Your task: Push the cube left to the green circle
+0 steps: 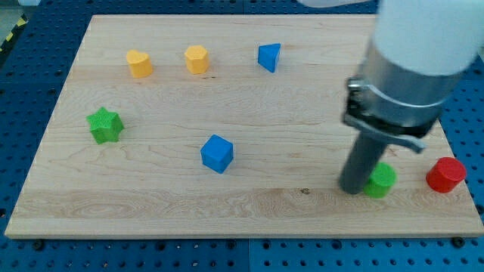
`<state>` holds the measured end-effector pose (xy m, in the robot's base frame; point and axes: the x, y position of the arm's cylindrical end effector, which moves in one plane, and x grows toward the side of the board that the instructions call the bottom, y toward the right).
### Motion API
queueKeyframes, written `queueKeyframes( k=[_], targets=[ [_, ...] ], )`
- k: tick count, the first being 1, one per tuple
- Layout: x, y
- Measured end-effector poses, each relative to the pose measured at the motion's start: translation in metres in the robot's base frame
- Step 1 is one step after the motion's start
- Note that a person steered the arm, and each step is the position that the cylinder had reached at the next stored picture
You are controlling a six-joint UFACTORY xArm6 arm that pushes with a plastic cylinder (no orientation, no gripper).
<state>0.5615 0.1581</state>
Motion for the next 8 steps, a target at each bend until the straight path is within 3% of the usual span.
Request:
queueKeyframes(
  k=[1, 2, 6, 7, 8],
  targets=[
    [-0.007, 0.043],
    [-0.006, 0.026],
    [-0.01, -0.316],
    [-0.048, -0.287],
    [-0.029, -0.199]
  ],
)
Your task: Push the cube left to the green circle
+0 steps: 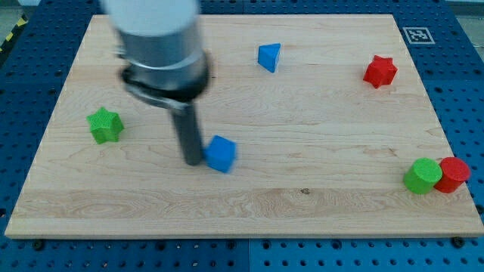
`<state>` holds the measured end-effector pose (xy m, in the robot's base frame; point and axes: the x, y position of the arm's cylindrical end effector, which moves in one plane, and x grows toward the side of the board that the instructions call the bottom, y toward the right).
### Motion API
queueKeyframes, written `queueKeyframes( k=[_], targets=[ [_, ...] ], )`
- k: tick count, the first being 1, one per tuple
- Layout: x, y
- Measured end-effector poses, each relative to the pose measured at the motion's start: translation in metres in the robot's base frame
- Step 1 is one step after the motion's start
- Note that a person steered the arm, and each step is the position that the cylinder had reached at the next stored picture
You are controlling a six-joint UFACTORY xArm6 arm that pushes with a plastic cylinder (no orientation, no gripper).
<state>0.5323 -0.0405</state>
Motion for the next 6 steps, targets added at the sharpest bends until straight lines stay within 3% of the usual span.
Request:
queueKeyframes(
  k=[1, 2, 3, 4, 5, 6],
  targets=[
    [0.021, 0.099],
    [0.021, 0.126],
    [0.022, 0.076],
    [-0.018, 0.072],
    [-0.04, 0.134],
    [-0.022, 0.187]
  ],
)
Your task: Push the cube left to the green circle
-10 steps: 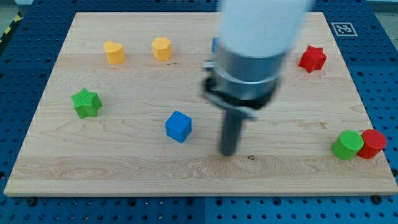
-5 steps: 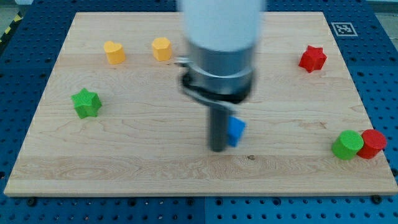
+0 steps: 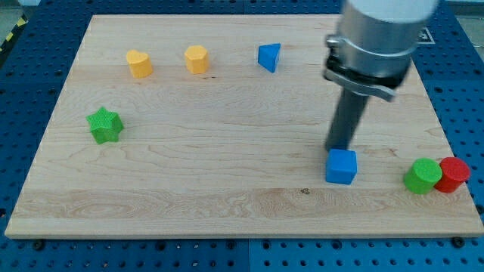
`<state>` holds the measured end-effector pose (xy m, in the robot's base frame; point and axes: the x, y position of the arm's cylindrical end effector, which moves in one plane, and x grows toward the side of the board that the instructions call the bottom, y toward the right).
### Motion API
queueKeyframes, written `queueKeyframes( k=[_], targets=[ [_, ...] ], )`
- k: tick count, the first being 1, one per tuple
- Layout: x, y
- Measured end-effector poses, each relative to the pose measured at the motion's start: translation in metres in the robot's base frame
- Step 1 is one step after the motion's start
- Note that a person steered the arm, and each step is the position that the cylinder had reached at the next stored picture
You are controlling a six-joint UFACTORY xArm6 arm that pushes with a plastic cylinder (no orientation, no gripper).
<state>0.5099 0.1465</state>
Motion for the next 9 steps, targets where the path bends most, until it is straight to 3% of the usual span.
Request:
queueKeyframes(
  k=[1, 2, 4, 7, 9],
  targets=[
    [-0.019, 0.011],
    [-0.042, -0.016],
    [-0.019, -0.076],
    [0.014, -0.036],
    [0.04, -0.045]
  ],
)
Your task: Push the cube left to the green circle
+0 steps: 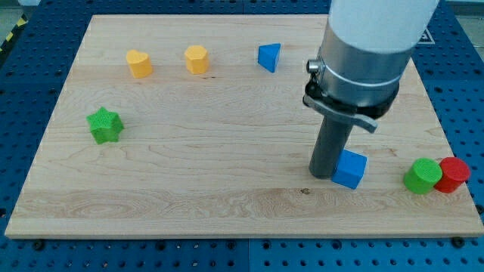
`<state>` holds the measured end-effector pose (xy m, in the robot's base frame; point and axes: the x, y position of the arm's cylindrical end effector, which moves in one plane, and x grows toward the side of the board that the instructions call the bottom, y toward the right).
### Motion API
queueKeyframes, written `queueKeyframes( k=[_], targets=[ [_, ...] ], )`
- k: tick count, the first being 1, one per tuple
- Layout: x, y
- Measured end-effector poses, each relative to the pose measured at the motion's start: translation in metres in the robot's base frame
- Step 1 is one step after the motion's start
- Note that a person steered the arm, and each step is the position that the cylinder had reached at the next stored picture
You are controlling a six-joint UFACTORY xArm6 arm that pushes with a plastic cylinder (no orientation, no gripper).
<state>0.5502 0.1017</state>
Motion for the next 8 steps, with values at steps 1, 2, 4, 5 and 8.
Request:
queueKeyframes(
  k=[1, 2, 4, 5, 8],
  targets=[
    [0.01, 0.014],
    [0.01, 0.031],
    [-0.02, 0.003],
    [-0.031, 0.015],
    [-0.03, 0.076]
  ],
)
